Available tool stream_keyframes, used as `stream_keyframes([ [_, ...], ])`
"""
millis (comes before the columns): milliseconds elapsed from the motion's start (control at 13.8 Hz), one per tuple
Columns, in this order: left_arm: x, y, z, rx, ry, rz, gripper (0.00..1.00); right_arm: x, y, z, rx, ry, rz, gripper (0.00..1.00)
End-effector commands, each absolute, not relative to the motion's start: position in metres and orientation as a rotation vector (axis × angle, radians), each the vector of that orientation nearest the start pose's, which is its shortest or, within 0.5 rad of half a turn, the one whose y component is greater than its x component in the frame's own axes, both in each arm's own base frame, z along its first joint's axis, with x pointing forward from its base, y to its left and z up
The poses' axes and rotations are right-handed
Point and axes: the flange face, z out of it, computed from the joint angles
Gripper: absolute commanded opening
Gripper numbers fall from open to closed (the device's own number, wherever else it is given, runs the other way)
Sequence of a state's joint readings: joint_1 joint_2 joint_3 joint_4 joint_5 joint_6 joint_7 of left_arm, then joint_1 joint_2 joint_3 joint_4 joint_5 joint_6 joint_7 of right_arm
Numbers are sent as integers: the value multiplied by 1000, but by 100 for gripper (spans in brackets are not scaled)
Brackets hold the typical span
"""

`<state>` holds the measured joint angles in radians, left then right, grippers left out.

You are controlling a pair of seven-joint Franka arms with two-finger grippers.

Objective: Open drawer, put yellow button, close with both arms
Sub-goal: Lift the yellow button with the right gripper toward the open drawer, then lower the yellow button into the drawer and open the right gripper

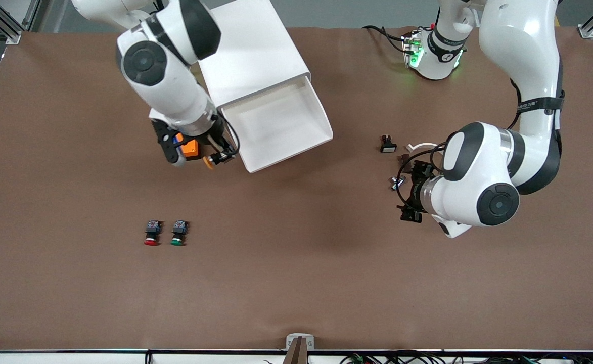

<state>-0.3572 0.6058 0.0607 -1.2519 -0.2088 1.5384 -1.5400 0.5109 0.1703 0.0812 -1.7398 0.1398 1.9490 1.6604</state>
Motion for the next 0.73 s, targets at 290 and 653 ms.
stream_keyframes([
  [290, 659, -226, 408, -2718, -1272, 244, 100, 474, 420, 471, -2365, 1751, 131, 4],
  [653, 661, -237, 408, -2957, -765, 228, 100, 463, 453, 436, -2330, 1805, 147, 7],
])
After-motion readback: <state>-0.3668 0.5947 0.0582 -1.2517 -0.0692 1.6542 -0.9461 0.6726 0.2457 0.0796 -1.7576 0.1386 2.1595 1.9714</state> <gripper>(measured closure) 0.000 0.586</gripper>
